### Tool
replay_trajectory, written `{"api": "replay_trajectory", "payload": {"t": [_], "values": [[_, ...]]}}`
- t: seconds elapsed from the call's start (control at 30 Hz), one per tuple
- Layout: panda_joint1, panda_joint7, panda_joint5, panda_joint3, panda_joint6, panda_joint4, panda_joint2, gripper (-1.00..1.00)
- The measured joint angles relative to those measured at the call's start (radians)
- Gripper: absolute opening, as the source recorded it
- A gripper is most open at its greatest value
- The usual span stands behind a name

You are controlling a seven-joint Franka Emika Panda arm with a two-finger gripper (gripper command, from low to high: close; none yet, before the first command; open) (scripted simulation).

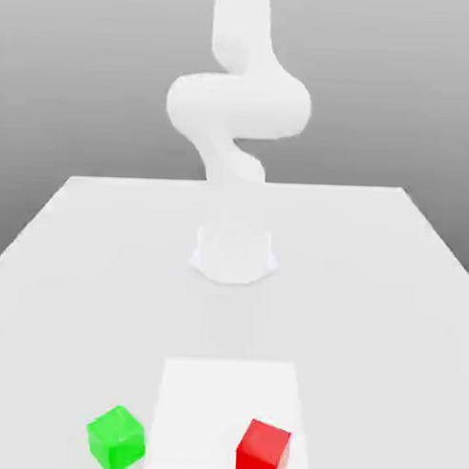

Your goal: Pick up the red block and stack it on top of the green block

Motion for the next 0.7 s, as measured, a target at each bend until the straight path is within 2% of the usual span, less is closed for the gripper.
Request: {"api": "replay_trajectory", "payload": {"t": [0.33,0.7], "values": [[-0.09,0.223,-0.076,0.113,0.124,-0.043,0.37,0.0],[-0.1,0.444,-0.129,0.149,0.26,-0.091,0.766,0.0]]}}
